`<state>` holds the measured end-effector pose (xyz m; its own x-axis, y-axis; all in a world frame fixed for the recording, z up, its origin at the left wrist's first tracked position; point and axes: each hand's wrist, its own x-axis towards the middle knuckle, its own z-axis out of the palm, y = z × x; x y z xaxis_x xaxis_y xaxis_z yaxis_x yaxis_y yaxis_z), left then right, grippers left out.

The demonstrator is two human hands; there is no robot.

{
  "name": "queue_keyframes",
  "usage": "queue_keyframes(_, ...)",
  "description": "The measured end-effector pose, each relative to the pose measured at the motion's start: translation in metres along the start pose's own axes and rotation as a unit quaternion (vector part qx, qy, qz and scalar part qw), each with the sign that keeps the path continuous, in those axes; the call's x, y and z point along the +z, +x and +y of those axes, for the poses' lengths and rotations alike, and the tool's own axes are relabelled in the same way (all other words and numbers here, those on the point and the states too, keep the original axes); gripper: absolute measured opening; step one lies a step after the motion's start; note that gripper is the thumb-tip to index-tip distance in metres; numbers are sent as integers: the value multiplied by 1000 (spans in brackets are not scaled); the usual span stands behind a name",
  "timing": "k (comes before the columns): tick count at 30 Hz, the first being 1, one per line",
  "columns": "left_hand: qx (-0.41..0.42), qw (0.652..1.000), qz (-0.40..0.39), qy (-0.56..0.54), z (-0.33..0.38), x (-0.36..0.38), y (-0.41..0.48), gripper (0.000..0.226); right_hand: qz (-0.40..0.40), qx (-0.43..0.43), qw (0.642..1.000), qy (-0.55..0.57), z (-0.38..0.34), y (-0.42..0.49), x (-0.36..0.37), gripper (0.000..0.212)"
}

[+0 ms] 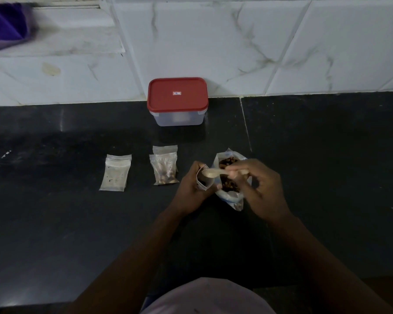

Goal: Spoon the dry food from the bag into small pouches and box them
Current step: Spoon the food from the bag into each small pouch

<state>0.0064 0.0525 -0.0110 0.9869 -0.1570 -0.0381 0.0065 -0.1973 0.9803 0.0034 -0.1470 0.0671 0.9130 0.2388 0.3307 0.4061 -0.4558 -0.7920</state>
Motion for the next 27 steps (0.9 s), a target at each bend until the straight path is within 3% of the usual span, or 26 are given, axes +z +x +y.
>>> queue_keyframes(3,-6,1000,-1,2,0,-1,-2,36,118,140,974,137,2,4,-7,16)
queue_keyframes(5,-14,1000,5,6,0,0,-4,36,158,186,961,132,11,8,-13,16)
queue_keyframes(8,-36,999,8,22,-2,0,-7,38,117,190,975,-6,33,8,-18,16)
queue_keyframes(11,-60,998,3,36,-5,1,-10,40,57,135,983,-109,46,5,-18,17)
queue_keyframes(15,-83,995,-4,58,-6,3,-11,41,5,100,984,-146,55,3,-12,19)
queue_keyframes(18,-88,994,3,71,-4,5,-9,41,25,103,985,-138,58,0,-8,16)
queue_keyframes(27,-101,991,-9,83,-3,7,-7,42,48,337,940,-11,63,7,11,20)
